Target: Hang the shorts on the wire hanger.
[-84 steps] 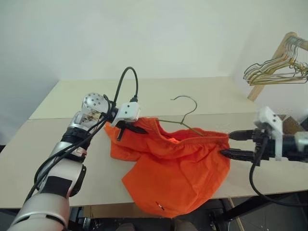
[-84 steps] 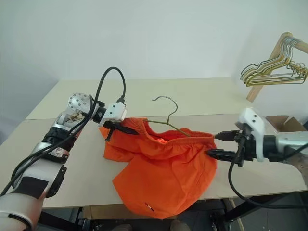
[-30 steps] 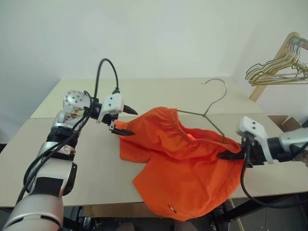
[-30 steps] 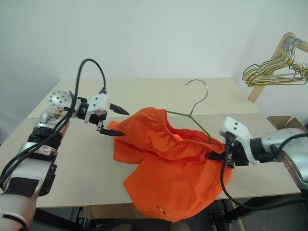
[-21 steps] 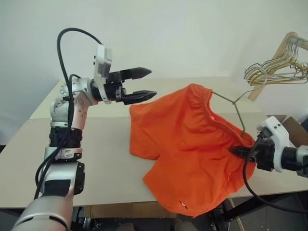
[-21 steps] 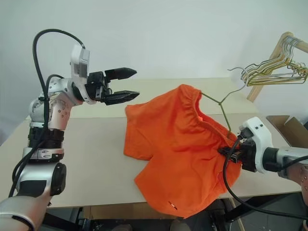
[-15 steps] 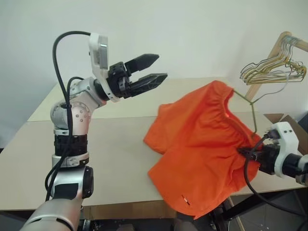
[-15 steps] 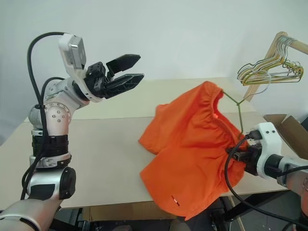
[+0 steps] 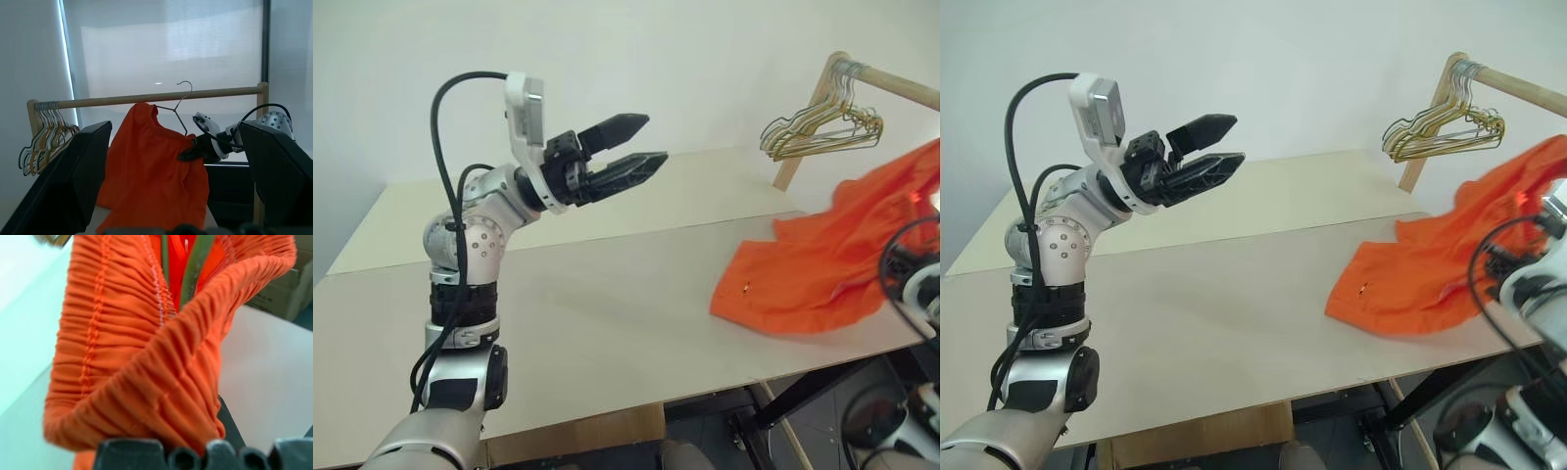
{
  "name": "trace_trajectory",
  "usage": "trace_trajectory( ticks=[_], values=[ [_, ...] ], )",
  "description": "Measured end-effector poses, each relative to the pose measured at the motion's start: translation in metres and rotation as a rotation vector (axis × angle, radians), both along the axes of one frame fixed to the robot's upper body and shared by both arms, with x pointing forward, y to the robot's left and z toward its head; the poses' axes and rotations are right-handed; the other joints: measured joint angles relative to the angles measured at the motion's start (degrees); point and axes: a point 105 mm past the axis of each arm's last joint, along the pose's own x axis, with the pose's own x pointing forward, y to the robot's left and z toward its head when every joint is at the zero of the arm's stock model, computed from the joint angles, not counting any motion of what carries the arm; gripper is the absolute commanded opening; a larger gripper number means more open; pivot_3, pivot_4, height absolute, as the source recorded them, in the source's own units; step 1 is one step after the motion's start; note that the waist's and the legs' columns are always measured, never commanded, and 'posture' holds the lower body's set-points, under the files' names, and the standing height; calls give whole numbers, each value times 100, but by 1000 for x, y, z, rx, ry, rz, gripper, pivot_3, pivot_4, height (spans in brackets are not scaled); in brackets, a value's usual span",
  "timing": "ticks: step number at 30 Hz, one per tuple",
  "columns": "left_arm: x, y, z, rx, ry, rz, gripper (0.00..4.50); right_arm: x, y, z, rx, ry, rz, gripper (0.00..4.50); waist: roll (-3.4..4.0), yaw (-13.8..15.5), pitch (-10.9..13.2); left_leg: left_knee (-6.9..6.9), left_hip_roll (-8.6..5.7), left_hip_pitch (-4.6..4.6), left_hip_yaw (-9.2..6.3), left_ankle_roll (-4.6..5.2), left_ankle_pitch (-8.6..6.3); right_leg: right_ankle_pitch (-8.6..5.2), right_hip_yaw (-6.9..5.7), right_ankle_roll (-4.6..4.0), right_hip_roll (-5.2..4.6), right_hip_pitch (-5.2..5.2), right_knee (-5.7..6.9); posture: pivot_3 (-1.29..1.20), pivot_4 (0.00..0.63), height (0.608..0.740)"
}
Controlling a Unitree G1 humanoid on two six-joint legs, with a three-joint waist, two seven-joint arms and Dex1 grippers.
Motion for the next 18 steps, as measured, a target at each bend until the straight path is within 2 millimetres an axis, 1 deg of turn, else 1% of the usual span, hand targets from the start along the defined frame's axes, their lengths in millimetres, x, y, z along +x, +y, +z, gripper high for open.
trace_trajectory(
  ticks=[5,9,15,18],
  values=[
    [-1,3,-1,16,-9,-2,4471,-8,-27,-4,126,53,-154,0,20,-12,-1,-7,0,-7,1,1,0,0,0,1,-1,1,-20,-213,0,740],
    [-1,3,-1,21,-13,-5,4471,-10,-34,-1,157,63,-177,0,22,-13,0,-6,0,-6,4,1,0,0,3,3,0,2,-22,-212,0,740],
    [-3,1,-2,38,-27,-18,4471,-16,-46,-1,216,74,-234,0,28,-13,1,-7,0,-2,6,1,0,0,5,4,1,5,-23,-212,0,740],
    [-3,1,-3,46,-29,-20,4471,-21,-51,-8,232,109,-279,0,29,-14,1,-8,1,-4,7,1,0,-1,5,5,2,5,-25,-211,0,740]
  ],
)
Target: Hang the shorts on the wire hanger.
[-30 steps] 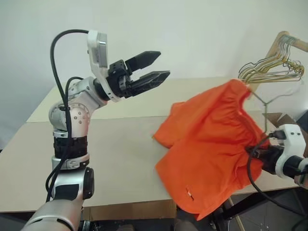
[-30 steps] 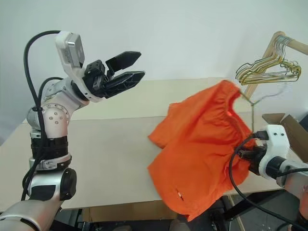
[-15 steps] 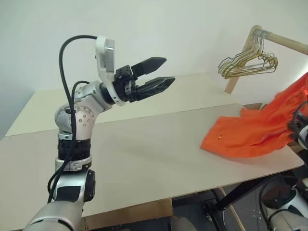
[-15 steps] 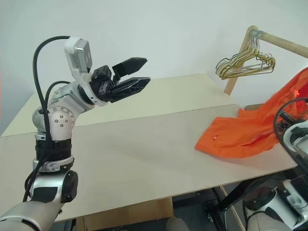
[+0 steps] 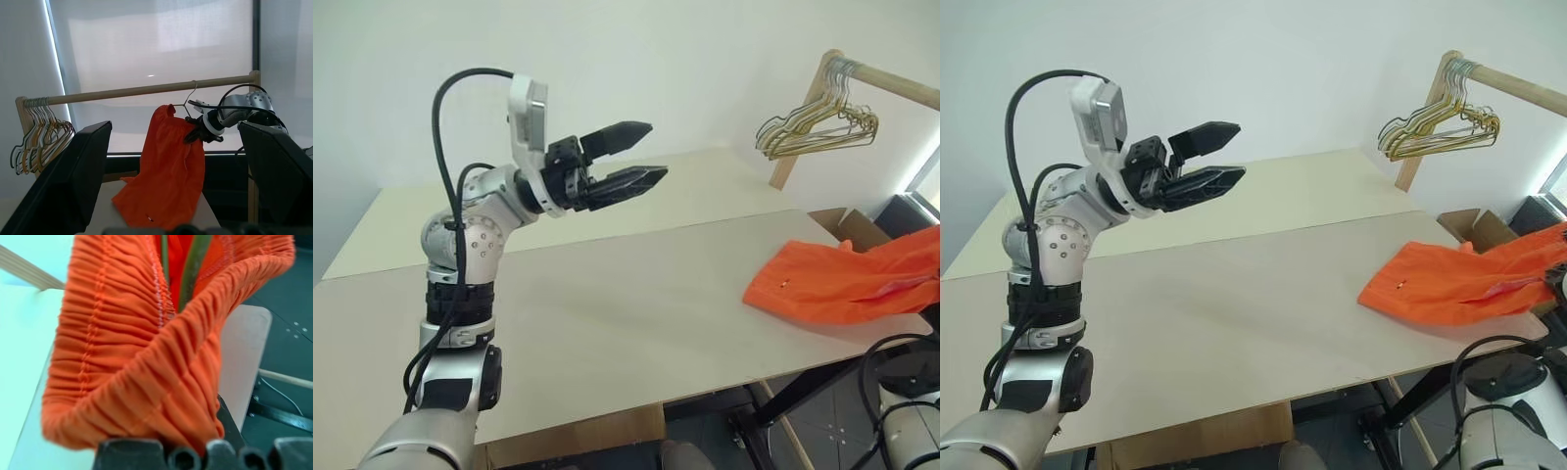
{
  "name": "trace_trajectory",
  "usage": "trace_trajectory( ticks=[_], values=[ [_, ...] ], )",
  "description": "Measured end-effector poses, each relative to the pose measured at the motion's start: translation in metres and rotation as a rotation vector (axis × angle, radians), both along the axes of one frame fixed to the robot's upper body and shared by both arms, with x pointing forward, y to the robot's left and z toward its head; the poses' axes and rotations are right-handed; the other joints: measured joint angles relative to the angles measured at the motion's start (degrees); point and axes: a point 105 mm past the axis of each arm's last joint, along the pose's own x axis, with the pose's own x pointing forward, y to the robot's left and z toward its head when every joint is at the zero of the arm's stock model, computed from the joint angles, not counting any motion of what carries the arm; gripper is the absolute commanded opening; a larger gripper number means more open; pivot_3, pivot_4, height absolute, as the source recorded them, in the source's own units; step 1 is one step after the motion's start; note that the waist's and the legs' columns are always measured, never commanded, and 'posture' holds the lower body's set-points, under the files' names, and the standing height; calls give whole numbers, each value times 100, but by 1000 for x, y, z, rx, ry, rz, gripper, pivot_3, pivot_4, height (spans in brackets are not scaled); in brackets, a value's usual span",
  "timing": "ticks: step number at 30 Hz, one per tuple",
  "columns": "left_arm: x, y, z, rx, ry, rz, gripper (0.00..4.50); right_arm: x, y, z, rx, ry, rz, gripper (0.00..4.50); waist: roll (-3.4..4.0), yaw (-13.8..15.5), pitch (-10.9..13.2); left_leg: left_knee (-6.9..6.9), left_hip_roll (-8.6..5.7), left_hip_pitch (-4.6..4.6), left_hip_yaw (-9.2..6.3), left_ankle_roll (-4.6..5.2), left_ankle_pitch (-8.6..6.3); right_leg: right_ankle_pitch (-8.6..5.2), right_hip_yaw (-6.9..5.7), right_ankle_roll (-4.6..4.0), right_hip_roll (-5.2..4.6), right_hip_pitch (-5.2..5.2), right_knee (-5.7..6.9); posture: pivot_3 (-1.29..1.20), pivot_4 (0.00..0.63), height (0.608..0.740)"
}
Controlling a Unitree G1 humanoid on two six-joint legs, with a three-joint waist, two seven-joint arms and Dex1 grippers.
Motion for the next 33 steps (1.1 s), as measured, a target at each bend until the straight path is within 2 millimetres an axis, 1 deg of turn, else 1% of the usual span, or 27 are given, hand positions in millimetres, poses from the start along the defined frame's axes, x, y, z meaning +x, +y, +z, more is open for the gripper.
trace_trajectory(
  ticks=[6,10,13,15,16,20,23,25,26,29,33],
  values=[
    [-1,0,-1,16,-2,-8,4471,-5,-3,-5,-4,40,-42,0,0,-3,0,0,2,1,-1,0,0,0,0,0,3,1,0,-211,0,740],
    [-1,1,-1,26,-7,-5,4500,-10,-5,-10,-10,72,-80,1090,0,-5,0,-2,3,1,-1,0,0,0,0,1,3,0,-1,-210,0,740],
    [-3,0,-1,28,-14,-9,4500,-11,-3,-17,-5,94,-96,2125,9,-1,3,-1,1,1,2,0,0,0,2,1,1,0,-2,-210,0,740],
    [-4,0,0,31,-17,-10,4500,-15,-6,-14,-26,95,-119,2740,19,4,4,-2,2,1,1,0,0,-1,1,2,1,0,-2,-209,0,740],
    [-4,0,0,32,-19,-10,4500,-16,-7,-12,-50,100,-127,3148,20,7,4,-4,2,1,-1,0,0,-1,0,3,2,0,-2,-210,0,740],
    [-4,0,0,34,-18,-11,4500,-22,-10,-5,-104,94,-156,4474,21,4,4,-3,1,1,1,0,0,-1,1,4,1,0,-3,-213,0,740],
    [-4,0,0,36,-18,-10,4500,-26,-11,4,-174,109,-183,4474,25,-3,4,-4,2,4,2,0,0,-2,2,4,2,0,-3,-220,0,740],
    [-4,0,-1,38,-17,-12,4500,-28,-11,11,-278,141,-196,4474,26,-6,4,-7,3,6,1,0,0,-2,2,4,3,-1,-2,-221,0,740],
    [-4,-1,-1,40,-17,-13,4500,-30,-13,17,-367,166,-215,4474,27,-5,4,-7,2,6,1,0,0,-3,2,6,3,-1,-2,-223,0,740],
    [-4,0,-1,43,-14,-14,4500,-33,-13,33,-563,186,-272,4474,28,-8,6,-7,2,5,6,-1,0,-6,7,12,2,-3,-3,-225,0,740],
    [-4,-1,-3,56,-4,-16,4500,-47,-12,68,-947,213,-406,4474,25,1,7,-8,2,3,7,-1,0,-19,6,34,1,-6,-5,-228,0,740]
  ],
)
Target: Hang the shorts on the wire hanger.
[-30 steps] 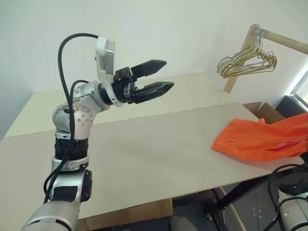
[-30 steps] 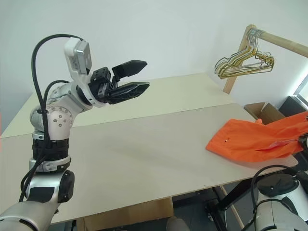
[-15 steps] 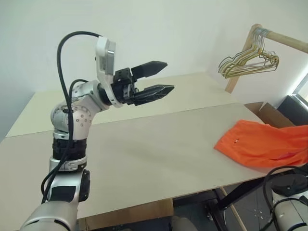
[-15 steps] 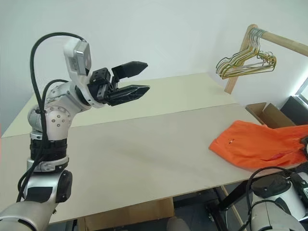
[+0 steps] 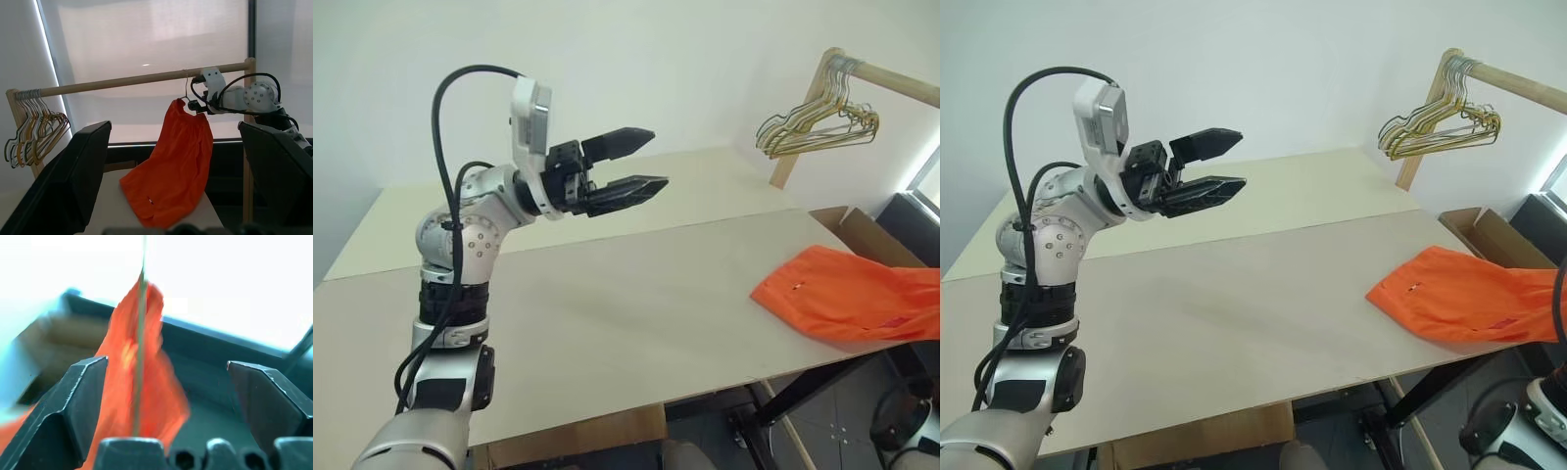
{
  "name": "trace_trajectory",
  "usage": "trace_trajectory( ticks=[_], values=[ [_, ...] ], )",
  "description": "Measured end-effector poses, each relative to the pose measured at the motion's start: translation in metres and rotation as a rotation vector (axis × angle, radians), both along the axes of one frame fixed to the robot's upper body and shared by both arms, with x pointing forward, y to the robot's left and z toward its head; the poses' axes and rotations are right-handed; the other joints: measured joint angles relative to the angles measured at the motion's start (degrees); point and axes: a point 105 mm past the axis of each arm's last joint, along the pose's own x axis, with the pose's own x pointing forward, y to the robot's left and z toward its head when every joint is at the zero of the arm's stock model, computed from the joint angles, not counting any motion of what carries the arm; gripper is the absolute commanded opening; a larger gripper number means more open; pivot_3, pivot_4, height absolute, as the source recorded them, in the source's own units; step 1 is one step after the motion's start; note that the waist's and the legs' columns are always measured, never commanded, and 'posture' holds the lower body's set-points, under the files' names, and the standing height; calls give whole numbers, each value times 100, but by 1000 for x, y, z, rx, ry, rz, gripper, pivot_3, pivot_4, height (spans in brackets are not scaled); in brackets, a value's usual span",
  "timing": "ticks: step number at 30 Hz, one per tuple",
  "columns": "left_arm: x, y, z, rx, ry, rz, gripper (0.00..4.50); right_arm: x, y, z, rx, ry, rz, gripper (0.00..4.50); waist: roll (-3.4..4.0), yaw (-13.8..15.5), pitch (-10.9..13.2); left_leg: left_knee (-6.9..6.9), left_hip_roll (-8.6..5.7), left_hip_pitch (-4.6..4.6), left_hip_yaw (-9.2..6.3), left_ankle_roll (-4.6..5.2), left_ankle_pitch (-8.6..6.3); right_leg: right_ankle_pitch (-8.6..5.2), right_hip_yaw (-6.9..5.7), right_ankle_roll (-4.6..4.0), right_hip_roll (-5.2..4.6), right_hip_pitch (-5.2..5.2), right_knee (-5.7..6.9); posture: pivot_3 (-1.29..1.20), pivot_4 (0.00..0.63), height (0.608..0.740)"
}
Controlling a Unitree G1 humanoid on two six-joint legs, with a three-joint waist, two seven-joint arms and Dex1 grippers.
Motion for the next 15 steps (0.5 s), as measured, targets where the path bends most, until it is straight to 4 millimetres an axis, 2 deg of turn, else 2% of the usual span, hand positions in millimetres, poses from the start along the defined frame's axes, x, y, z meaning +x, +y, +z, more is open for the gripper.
trace_trajectory(
  ticks=[1,4,6,8,9,11,12,13,14,15],
  values=[
    [0,0,0,2,2,1,4500,-1,3,5,-61,-1,-8,4474,0,-3,0,0,0,1,1,0,0,0,0,1,0,0,0,-228,0,740],
    [0,0,-1,6,7,-1,4500,-2,23,36,-394,-2,-38,4474,-1,-23,1,0,0,5,9,0,0,0,9,3,-1,0,0,-227,0,740],
    [1,0,-2,9,7,-1,4500,0,42,58,-571,-37,-34,4474,-1,-45,1,0,0,11,15,0,0,0,15,5,1,1,2,-229,0,740],
    [2,2,-4,29,4,12,4500,10,71,80,-736,-103,52,4474,-3,-82,2,-2,2,18,14,0,0,-1,16,6,3,4,2,-227,0,740],
    [4,4,-6,50,1,34,4500,20,90,88,-791,-141,152,4474,-4,-124,3,-3,4,24,14,0,0,-2,17,8,6,8,2,-221,0,740],
    [8,8,-15,87,1,74,4500,47,134,92,-848,-182,462,4474,-13,-198,9,-15,4,41,12,0,0,-3,19,10,9,35,-2,-201,0,740],
    [11,10,-22,109,8,95,4500,63,158,86,-823,-192,659,4474,-41,-226,27,-36,6,64,6,-1,0,-4,17,10,12,77,-14,-182,0,740],
    [12,11,-26,123,15,107,4500,70,170,80,-800,-190,764,4474,-55,-231,35,-45,5,87,0,-1,0,-4,17,10,14,94,-21,-172,0,740],
    [15,15,-38,162,33,143,4500,87,201,60,-729,-164,1025,4474,-86,-232,55,-59,6,125,-14,-1,0,-4,9,9,17,118,-32,-138,0,740],
    [17,19,-45,184,40,163,4500,93,215,49,-697,-140,1147,4474,-86,-216,57,-58,3,120,-18,-2,1,-3,4,8,11,101,-33,-114,0,740]
  ],
)
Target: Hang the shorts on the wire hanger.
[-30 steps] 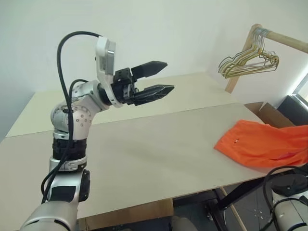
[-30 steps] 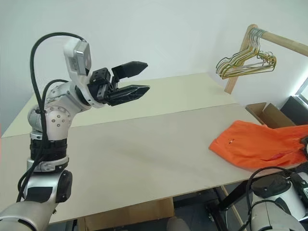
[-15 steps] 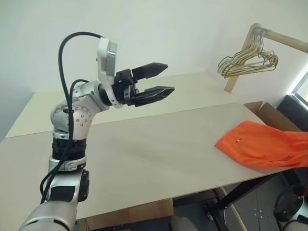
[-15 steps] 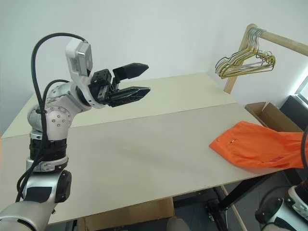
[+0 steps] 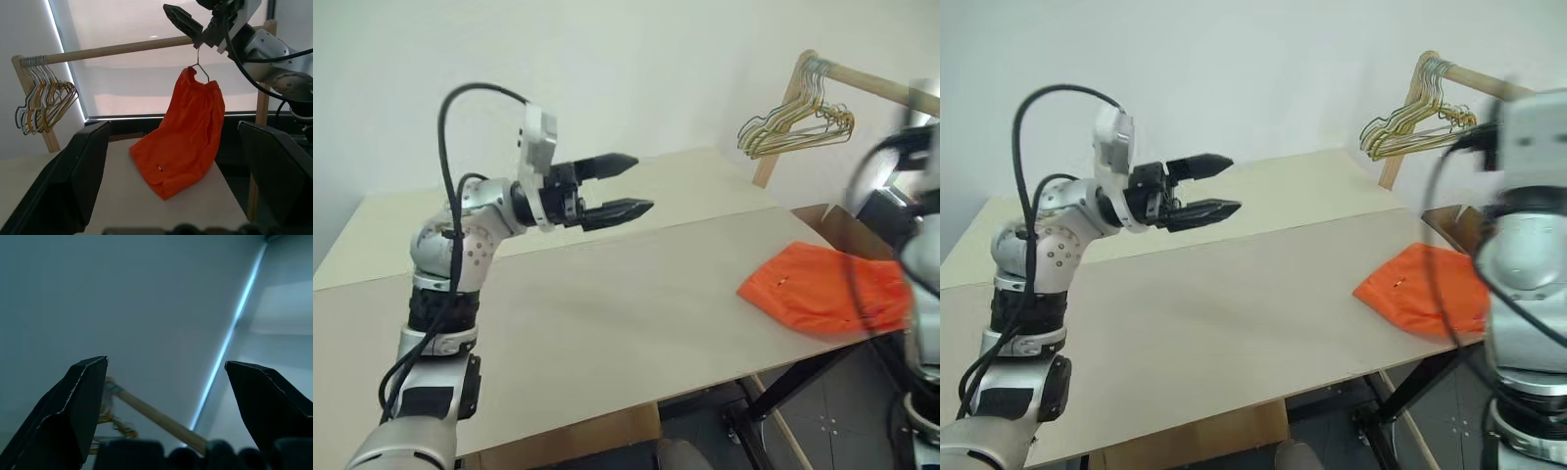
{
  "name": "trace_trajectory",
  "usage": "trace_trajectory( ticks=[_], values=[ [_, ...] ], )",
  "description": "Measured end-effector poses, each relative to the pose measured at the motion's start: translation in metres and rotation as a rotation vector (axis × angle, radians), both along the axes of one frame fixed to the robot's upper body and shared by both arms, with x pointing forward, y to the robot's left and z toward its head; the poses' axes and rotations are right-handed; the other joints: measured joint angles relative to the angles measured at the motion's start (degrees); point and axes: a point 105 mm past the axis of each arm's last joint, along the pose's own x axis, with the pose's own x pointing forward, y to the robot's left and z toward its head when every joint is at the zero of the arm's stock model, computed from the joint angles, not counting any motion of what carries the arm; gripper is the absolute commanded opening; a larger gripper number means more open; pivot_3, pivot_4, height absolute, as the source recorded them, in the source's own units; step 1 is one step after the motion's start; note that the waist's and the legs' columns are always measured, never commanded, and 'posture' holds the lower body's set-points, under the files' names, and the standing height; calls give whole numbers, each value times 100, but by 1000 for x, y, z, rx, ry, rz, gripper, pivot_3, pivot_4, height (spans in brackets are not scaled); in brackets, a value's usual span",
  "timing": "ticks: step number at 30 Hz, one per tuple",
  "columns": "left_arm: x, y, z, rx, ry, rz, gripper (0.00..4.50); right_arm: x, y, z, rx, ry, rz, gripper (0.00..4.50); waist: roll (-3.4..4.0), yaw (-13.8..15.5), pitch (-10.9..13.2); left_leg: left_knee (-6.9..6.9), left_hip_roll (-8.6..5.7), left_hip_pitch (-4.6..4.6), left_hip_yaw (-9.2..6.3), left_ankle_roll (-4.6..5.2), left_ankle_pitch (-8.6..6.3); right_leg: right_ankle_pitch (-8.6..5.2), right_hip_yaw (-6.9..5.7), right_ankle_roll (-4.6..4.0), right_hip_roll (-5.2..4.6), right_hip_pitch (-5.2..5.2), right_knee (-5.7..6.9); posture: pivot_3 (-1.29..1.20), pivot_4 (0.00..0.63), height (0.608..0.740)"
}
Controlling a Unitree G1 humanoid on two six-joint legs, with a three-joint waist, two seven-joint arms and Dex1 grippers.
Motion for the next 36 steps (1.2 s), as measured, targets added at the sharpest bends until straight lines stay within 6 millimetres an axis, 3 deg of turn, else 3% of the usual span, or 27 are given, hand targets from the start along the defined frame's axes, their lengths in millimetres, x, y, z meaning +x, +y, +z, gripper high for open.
trace_trajectory(
  ticks=[2,4,9,13,16,21,29,36],
  values=[
    [2,14,-16,54,13,69,4500,10,27,-21,-10,126,203,4474,-3,60,5,-1,-3,-9,0,0,-1,22,3,-37,-6,-8,-2,-52,0,740],
    [3,21,-26,85,19,124,4500,16,38,-35,-12,207,308,4474,-8,220,9,-6,-4,-29,-8,0,-1,22,-4,-36,-15,-25,-6,-7,0,740],
    [-9,50,-41,137,-33,277,4500,24,56,-64,-65,396,518,4474,-10,722,9,-7,-3,-99,-13,-1,0,25,-7,-42,-21,-115,6,112,0,740],
    [-25,72,-61,185,-24,381,4500,15,72,-92,-140,527,680,4474,-13,1230,11,-12,0,-113,-13,-1,0,24,-15,-47,-22,-131,6,192,0,740],
    [-42,85,-67,254,22,402,4500,11,71,-107,-163,594,723,4474,-18,1571,14,-10,-3,-113,-14,-2,0,23,-25,-48,-36,-124,3,216,0,740],
    [-57,82,-72,266,32,398,4500,10,69,-116,-176,643,753,4474,-27,1956,10,-4,-13,-105,-7,-7,3,25,-34,-52,-45,-113,4,224,0,740],
    [-57,80,-77,275,40,403,4500,6,60,-130,-156,692,734,4474,-30,2093,8,-7,-6,-106,-5,-9,4,23,-42,-73,-11,-118,8,193,0,740],
    [-53,72,-73,274,22,367,4500,4,52,-127,-162,683,706,4474,-32,2077,7,-6,-7,-106,9,-9,4,23,-45,-73,-9,-116,7,167,0,740]
  ],
)
